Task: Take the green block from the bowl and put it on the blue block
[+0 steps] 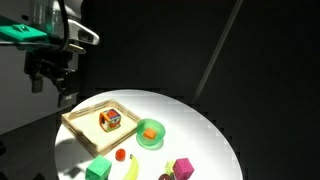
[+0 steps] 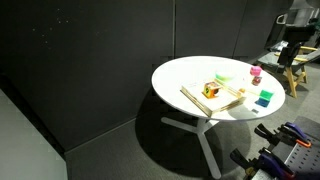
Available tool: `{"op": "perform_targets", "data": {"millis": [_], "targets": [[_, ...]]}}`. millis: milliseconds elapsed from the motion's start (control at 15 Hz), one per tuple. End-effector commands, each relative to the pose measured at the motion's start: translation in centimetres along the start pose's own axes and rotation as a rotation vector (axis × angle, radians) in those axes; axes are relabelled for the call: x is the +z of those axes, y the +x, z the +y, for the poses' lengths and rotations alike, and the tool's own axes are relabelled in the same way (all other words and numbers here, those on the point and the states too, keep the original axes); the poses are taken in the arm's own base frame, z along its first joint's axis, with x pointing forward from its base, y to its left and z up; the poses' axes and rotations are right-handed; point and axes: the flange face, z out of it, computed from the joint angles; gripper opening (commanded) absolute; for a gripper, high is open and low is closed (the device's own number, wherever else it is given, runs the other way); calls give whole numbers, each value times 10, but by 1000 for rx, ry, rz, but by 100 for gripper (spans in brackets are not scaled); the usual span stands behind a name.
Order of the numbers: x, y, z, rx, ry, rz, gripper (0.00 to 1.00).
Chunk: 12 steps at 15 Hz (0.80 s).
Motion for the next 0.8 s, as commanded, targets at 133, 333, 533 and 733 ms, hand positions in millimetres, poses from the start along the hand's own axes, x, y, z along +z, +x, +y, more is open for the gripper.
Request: {"op": "perform_targets", "data": {"millis": [133, 333, 533, 733], "targets": [[-2, -4, -6, -7, 1, -4, 100], [-3, -5, -7, -8, 1, -2, 100], [-3, -5, -7, -8, 1, -2, 100], [-3, -5, -7, -8, 1, -3, 100]]}}
